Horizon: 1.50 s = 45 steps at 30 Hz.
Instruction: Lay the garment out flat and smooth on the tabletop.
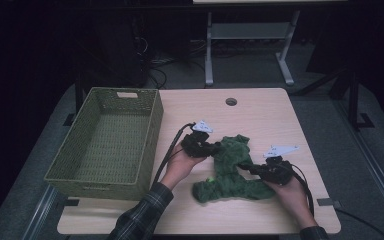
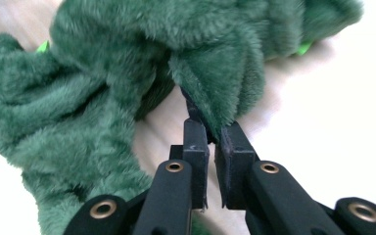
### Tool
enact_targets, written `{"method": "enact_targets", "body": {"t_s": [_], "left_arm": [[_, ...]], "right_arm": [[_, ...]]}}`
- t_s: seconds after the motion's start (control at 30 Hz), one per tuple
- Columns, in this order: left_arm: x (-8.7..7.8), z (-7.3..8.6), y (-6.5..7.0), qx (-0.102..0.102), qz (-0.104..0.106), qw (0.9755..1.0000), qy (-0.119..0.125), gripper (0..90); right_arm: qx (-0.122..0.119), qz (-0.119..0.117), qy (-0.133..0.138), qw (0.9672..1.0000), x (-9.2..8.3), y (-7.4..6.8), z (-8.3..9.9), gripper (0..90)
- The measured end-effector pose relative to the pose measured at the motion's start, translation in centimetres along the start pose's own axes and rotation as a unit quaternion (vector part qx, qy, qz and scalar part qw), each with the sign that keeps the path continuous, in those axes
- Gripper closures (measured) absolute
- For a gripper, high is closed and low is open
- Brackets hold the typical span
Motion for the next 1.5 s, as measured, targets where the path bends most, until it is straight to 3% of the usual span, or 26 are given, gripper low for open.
{"method": "enact_targets", "body": {"t_s": [0.17, 0.4, 0.57, 0.7, 0.8, 0.9, 1.0, 1.17, 1.33, 1.4, 1.47, 1.5], "left_arm": [[-2.5, 0.1, 0.3, -0.012, -0.015, 0.9996, 0.021, 85.5], [-4.8, 2.0, -0.3, -0.027, -0.051, 0.9983, 0.007, 86.0], [-4.8, 4.9, -0.6, -0.048, -0.064, 0.9963, -0.033, 86.1], [-4.4, 6.5, -0.9, -0.052, -0.067, 0.9943, -0.064, 86.0], [-3.9, 7.3, -1.2, -0.044, -0.070, 0.9928, -0.087, 85.9], [-3.4, 7.7, -1.2, -0.039, -0.070, 0.9925, -0.092, 85.6], [-3.3, 7.7, -1.2, -0.036, -0.073, 0.9925, -0.092, 83.7], [-4.2, 6.4, -0.5, -0.046, -0.066, 0.9943, -0.070, 62.2], [-5.5, 3.8, 0.0, -0.035, -0.063, 0.9967, -0.038, 57.7], [-5.7, 2.9, -0.2, -0.035, -0.067, 0.9967, -0.029, 57.1], [-5.6, 2.0, -0.8, -0.034, -0.071, 0.9967, -0.022, 57.2], [-5.5, 1.6, -1.2, -0.035, -0.072, 0.9966, -0.020, 57.1]], "right_arm": [[-0.016, 0.003, 0.026, 0.9995, -0.9, 0.3, -2.2, 83.9], [-0.044, -0.017, 0.037, 0.9982, -0.6, 0.0, -4.8, 84.7], [-0.033, -0.030, 0.017, 0.9989, 0.6, 0.6, -4.4, 85.2], [-0.019, -0.039, -0.004, 0.9990, 1.7, 0.9, -3.6, 85.2], [-0.016, -0.043, -0.024, 0.9986, 2.6, 0.8, -2.7, 85.3], [-0.024, -0.038, -0.038, 0.9983, 3.2, 0.9, -2.1, 85.2], [-0.025, -0.037, -0.046, 0.9979, 3.4, 1.0, -1.8, 85.1], [-0.040, -0.037, -0.054, 0.9970, 3.0, 0.9, -1.8, 74.7], [-0.036, -0.030, -0.019, 0.9987, 1.4, 1.0, -3.5, 64.2], [-0.039, -0.024, -0.013, 0.9989, 0.9, 1.1, -4.3, 62.6], [-0.035, -0.027, 0.010, 0.9990, 0.7, 1.3, -5.2, 62.7], [-0.031, -0.029, 0.006, 0.9991, 0.9, 1.5, -5.7, 62.4]]}}
Point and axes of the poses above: each handheld gripper's, and its own axes: x roughly forward along the jaws, z roughly out of its underside, y roughly to its right, the point moved 6 cm from there along x, roughly forward along the jaws, and after that the axes turned 12 degrees about y, right-handed, at the moved point
